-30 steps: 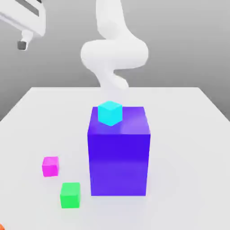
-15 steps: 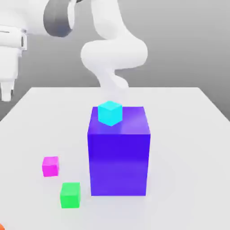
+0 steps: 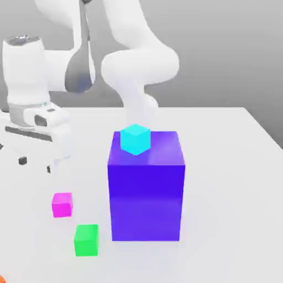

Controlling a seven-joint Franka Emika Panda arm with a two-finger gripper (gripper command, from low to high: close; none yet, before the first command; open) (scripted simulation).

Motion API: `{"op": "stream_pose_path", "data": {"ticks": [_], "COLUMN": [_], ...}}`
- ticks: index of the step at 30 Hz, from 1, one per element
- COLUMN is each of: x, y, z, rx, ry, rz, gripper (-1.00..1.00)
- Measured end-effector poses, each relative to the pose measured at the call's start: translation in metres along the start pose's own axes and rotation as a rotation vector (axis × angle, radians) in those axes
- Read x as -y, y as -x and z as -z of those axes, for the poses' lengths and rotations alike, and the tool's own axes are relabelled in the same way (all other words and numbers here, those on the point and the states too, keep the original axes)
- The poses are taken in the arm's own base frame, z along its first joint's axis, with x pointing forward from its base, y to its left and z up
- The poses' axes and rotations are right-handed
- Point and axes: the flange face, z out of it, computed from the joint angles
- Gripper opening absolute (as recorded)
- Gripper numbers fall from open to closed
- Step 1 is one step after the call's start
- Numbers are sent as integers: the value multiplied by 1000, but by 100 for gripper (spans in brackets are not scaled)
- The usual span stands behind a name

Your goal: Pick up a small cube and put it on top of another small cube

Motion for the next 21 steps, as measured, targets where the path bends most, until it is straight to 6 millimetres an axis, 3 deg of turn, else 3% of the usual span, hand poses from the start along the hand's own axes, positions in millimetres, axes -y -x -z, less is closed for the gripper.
{"op": "stream_pose_path", "data": {"ticks": [6, 12, 13, 19, 21], "x": [4, 7, 8, 8, 8], "y": [-27, -32, -33, -34, -32], "z": [-47, -102, -111, -116, -107], "rx": [-55, -61, -62, -61, -60], "ry": [-38, -39, -41, -43, -42], "rz": [326, 367, 369, 370, 369], "gripper": [0, 0, -100, -100, -100]}}
